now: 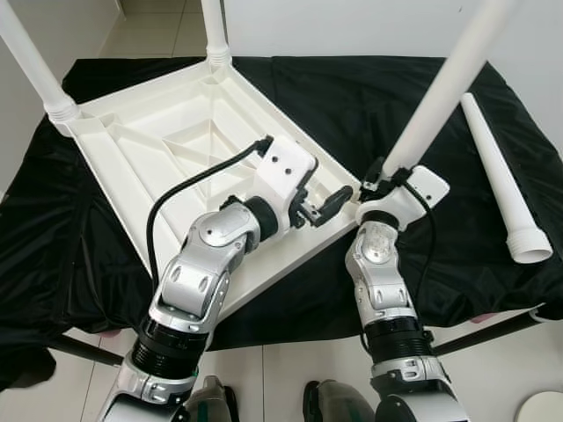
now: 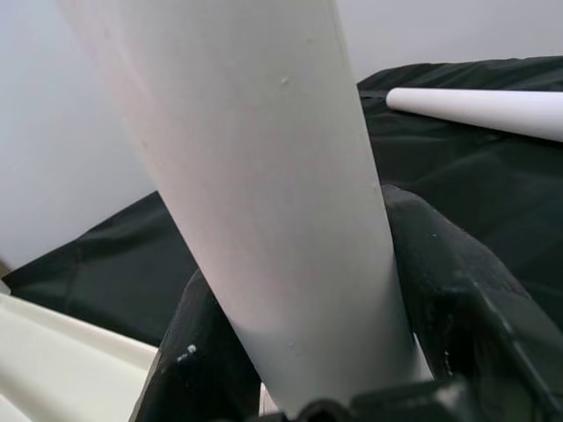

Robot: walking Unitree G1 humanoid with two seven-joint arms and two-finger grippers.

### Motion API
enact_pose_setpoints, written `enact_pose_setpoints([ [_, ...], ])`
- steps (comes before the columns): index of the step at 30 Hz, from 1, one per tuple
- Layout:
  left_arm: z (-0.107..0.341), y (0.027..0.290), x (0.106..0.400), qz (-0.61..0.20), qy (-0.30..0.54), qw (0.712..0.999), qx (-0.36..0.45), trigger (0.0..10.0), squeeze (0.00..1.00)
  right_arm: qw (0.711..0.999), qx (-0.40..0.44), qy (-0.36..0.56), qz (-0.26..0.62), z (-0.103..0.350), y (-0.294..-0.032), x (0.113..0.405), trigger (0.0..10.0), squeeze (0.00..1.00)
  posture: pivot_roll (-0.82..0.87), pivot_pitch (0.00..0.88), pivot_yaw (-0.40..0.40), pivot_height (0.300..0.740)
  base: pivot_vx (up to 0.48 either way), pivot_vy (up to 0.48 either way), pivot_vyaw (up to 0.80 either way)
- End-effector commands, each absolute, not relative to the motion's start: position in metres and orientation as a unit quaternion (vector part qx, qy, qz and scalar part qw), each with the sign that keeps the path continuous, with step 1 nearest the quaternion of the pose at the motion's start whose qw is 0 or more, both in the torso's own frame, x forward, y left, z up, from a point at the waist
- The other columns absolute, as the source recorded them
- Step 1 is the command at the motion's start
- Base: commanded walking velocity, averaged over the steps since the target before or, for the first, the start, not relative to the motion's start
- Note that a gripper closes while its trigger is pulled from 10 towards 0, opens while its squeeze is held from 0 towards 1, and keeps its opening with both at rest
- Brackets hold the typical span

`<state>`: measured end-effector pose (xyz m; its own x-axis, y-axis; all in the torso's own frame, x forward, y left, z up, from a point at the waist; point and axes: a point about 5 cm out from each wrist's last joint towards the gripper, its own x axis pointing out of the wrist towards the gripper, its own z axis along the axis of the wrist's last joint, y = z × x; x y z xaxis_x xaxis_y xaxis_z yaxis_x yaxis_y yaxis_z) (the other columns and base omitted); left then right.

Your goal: Building children table

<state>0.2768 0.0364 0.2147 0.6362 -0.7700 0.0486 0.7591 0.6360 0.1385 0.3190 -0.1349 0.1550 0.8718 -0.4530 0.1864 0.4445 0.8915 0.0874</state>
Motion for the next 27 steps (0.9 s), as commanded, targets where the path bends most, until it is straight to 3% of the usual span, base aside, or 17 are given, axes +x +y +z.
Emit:
enact_pose_setpoints([
  [1,0.216,0.033,0.277,-0.432,-0.056,0.898,0.060,10.0,0.00,0.959,0.012,-0.044,-0.281,0.129,-0.155,0.312,10.0,0.00,-0.19,0.061,0.070,0.740,0.000,0.000,0.00],
  [20,0.219,0.030,0.280,-0.438,-0.065,0.895,0.057,10.0,0.00,0.967,-0.001,-0.047,-0.250,0.132,-0.145,0.321,10.0,0.00,-0.20,0.041,0.062,0.740,0.000,0.000,0.00],
  [21,0.219,0.029,0.280,-0.437,-0.065,0.895,0.056,10.0,0.00,0.968,-0.005,-0.051,-0.246,0.133,-0.146,0.322,10.0,0.13,-0.20,0.041,0.060,0.740,0.000,0.000,0.00],
  [22,0.219,0.029,0.280,-0.436,-0.065,0.896,0.055,10.0,0.00,0.969,-0.008,-0.054,-0.240,0.134,-0.146,0.322,10.0,0.48,-0.19,0.041,0.058,0.740,0.000,0.000,0.00],
  [23,0.219,0.029,0.279,-0.436,-0.065,0.896,0.054,10.0,0.00,0.972,-0.004,-0.056,-0.228,0.134,-0.145,0.323,10.0,1.00,-0.19,0.040,0.055,0.740,0.000,0.000,0.00],
  [27,0.219,0.029,0.279,-0.435,-0.066,0.896,0.054,10.0,0.00,0.974,0.000,-0.057,-0.220,0.134,-0.145,0.323,10.0,1.00,-0.19,0.040,0.053,0.740,0.000,0.000,0.00],
])
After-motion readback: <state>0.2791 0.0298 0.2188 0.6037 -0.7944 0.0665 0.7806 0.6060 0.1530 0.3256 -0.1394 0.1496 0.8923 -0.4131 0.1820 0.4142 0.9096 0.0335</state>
